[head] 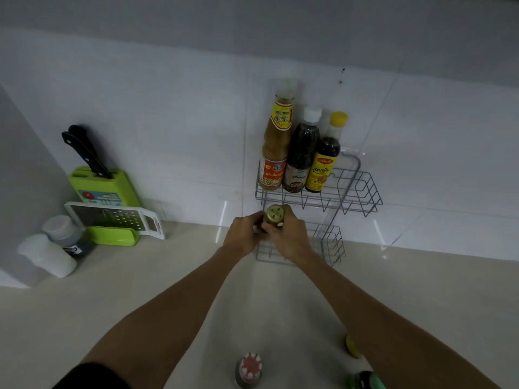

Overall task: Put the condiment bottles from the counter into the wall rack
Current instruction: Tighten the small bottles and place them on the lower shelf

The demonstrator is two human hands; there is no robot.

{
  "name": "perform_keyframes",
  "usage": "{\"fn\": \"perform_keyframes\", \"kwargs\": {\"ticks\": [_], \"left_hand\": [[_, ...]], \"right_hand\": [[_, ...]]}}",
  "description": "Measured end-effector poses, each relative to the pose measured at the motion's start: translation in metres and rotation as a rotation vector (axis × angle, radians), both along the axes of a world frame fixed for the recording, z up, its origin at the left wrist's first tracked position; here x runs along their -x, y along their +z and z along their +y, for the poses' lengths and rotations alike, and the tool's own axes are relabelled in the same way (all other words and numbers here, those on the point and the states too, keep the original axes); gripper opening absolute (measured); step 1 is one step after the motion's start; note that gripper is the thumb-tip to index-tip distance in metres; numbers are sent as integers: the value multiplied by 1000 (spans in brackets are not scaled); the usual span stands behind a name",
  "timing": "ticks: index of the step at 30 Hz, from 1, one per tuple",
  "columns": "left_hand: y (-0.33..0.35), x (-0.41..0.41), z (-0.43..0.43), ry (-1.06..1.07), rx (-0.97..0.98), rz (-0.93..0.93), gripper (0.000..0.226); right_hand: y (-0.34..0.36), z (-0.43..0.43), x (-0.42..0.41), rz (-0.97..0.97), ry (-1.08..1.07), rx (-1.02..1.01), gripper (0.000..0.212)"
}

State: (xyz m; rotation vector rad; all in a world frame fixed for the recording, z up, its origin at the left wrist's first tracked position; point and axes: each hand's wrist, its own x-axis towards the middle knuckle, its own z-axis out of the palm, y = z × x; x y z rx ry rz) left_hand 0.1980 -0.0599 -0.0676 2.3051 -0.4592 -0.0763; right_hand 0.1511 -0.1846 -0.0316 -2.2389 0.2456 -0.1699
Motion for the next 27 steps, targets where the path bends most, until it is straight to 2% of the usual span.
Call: {"fn": "perform_keyframes", "kwargs": {"ticks": [5, 12, 18, 21, 23, 25, 27], "left_hand": [[-13, -18, 0, 31, -32, -12, 18], [-22, -39, -1, 84, -36, 67, 29], [-28, -42, -4, 99, -40, 75, 35], [-23, -35, -1, 117, -67, 113, 57], [-14, -22, 6, 125, -34, 152, 70], [-3, -3, 17, 118, -32, 142, 64], [7, 23, 31, 108, -46, 105, 50]], "right_hand": [[-7, 6, -25, 68, -28, -26, 41], [-5, 6, -44, 94, -43, 48, 31], [-4, 3, -52, 177, -4, 150, 36], [-2, 1, -47, 217, 18, 169, 36], [0, -3, -37, 246, 35, 159, 46], [2, -7, -19, 273, 54, 121, 58], [6, -8, 4, 279, 96, 129, 53]]}}
